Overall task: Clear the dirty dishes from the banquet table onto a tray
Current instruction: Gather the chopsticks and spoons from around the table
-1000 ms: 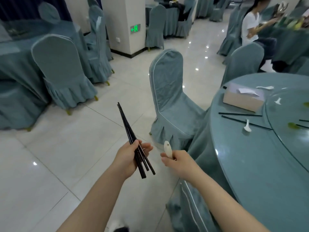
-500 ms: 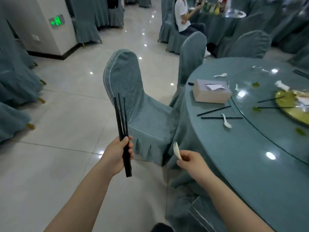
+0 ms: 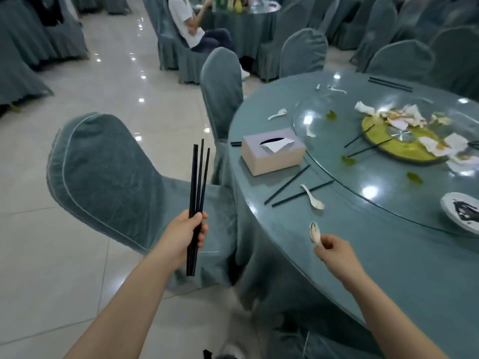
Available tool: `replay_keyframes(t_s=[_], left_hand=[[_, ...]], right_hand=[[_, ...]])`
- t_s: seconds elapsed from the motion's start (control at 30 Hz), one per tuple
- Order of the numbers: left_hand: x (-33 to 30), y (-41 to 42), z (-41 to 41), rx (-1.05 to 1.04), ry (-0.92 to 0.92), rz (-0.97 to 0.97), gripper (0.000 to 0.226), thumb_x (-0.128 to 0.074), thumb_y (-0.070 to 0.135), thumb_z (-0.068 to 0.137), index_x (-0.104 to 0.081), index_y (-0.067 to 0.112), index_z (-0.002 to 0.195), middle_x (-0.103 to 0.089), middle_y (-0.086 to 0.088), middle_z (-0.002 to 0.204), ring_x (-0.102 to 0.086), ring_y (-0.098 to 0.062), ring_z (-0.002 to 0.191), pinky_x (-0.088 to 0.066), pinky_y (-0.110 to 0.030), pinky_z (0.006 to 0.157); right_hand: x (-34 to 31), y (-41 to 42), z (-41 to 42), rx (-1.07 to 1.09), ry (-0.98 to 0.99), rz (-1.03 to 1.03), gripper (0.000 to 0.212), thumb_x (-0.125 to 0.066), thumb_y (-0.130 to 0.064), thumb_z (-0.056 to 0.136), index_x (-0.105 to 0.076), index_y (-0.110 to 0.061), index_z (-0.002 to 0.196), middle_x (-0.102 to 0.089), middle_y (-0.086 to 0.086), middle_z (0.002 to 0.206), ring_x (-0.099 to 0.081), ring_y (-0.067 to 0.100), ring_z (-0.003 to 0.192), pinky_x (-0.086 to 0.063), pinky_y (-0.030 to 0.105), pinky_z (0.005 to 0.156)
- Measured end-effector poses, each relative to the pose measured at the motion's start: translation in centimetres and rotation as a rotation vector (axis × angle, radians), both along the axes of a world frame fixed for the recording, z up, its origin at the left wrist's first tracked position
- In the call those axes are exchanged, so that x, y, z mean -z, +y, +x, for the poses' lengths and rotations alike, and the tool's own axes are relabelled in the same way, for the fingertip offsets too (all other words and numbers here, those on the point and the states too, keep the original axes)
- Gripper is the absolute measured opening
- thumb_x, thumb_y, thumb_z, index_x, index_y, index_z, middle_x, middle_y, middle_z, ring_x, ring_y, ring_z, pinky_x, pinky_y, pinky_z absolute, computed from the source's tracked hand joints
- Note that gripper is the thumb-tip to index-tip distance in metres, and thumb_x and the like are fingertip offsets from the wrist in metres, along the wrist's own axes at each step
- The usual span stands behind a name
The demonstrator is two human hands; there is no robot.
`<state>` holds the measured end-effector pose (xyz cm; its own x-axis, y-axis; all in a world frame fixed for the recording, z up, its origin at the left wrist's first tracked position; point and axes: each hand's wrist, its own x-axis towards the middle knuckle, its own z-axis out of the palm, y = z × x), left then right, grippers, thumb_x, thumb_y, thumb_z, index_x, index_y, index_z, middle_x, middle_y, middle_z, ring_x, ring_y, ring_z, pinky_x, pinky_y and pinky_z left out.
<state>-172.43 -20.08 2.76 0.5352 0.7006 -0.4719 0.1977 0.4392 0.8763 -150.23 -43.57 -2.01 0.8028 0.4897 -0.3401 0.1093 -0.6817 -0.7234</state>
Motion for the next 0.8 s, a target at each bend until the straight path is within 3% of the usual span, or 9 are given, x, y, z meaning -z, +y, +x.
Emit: replay_keyframes(t_s=[0.2, 0.3, 0.4, 0.5, 0.63, 0.7, 0.8], left_hand=[[0.8, 3.9, 6.5, 0.249, 0.087, 0.067, 0.018, -0.038, 0.016, 0.101, -0.054, 0.012, 0.094, -0.054, 0.003, 0.056, -0.042, -0.011, 0.046, -0.035, -0.024, 0.045], [1.5, 6.0, 10.0, 0.385, 0.142, 0.149, 0.018, -0.038, 0.018, 0.101, -0.055, 0.012, 0.096, -0.056, 0.005, 0.056, -0.044, -0.01, 0.047, -0.037, -0.026, 0.049], [2.1, 8.0, 13.3, 0.479, 0.161, 0.189, 0.018, -0.038, 0.015, 0.1, -0.055, 0.011, 0.095, -0.054, 0.003, 0.058, -0.044, -0.009, 0.045, -0.038, -0.023, 0.046], [2.7, 10.1, 16.3, 0.57, 0.194, 0.225, 0.019, -0.039, 0.015, 0.1, -0.057, 0.012, 0.096, -0.058, 0.004, 0.059, -0.047, -0.008, 0.046, -0.04, -0.021, 0.046], [3.4, 11.7, 20.5, 0.672, 0.223, 0.254, 0.018, -0.039, 0.013, 0.099, -0.056, 0.012, 0.094, -0.059, 0.0, 0.063, -0.048, -0.007, 0.044, -0.039, -0.018, 0.043], [3.9, 11.9, 22.3, 0.727, 0.245, 0.247, 0.017, -0.04, 0.013, 0.098, -0.056, 0.014, 0.094, -0.059, 0.002, 0.061, -0.048, -0.008, 0.046, -0.039, -0.018, 0.044], [4.7, 11.7, 23.9, 0.788, 0.272, 0.218, 0.017, -0.04, 0.014, 0.098, -0.057, 0.015, 0.094, -0.06, 0.004, 0.06, -0.049, -0.01, 0.049, -0.04, -0.022, 0.048]], right_hand=[[1.0, 2.3, 5.0, 0.092, -0.085, -0.092, 0.015, -0.056, -0.01, 0.079, -0.064, -0.023, 0.081, -0.058, 0.0, 0.061, -0.048, 0.016, 0.05, -0.033, 0.024, 0.047], [1.9, 4.3, 7.7, 0.108, -0.159, -0.203, 0.023, -0.05, -0.003, 0.079, -0.06, -0.022, 0.072, -0.055, -0.003, 0.059, -0.053, 0.023, 0.06, -0.031, 0.023, 0.045], [2.7, 6.5, 10.1, 0.12, -0.209, -0.285, 0.034, -0.044, 0.007, 0.076, -0.066, -0.018, 0.084, -0.057, -0.001, 0.067, -0.056, 0.03, 0.072, -0.033, 0.025, 0.049], [3.7, 8.4, 12.3, 0.018, -0.271, -0.384, 0.035, -0.046, 0.007, 0.078, -0.066, -0.013, 0.099, -0.061, 0.013, 0.102, -0.057, 0.034, 0.093, -0.036, 0.027, 0.064], [4.2, 9.5, 14.8, -0.271, -0.291, -0.506, 0.047, -0.054, -0.007, 0.088, -0.051, -0.026, 0.132, -0.035, 0.003, 0.143, -0.039, 0.026, 0.126, -0.039, 0.03, 0.093], [4.3, 9.7, 15.8, -0.443, -0.326, -0.625, 0.056, -0.049, -0.004, 0.089, -0.046, -0.032, 0.137, -0.033, 0.004, 0.143, -0.036, 0.028, 0.127, -0.039, 0.036, 0.099], [4.3, 10.0, 16.5, -0.478, -0.279, -0.631, 0.052, -0.05, -0.006, 0.088, -0.047, -0.028, 0.136, -0.044, 0.005, 0.128, -0.042, 0.028, 0.116, -0.039, 0.033, 0.095]])
